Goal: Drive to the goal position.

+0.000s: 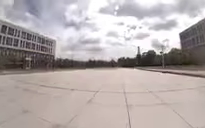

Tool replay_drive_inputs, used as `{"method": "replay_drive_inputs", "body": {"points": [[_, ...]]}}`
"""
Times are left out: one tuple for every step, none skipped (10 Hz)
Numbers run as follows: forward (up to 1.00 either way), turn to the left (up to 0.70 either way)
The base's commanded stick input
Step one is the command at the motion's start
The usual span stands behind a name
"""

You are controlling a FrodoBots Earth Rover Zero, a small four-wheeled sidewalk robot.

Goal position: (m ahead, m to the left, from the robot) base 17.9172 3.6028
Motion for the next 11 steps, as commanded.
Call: {"method": "replay_drive_inputs", "body": {"points": [[0.70,0.00],[0.70,0.00],[0.70,0.00],[0.70,0.01],[0.70,0.01],[0.70,0.03],[0.70,0.10],[0.70,0.06],[0.70,0.00],[0.70,0.00],[0.70,0.00]]}}
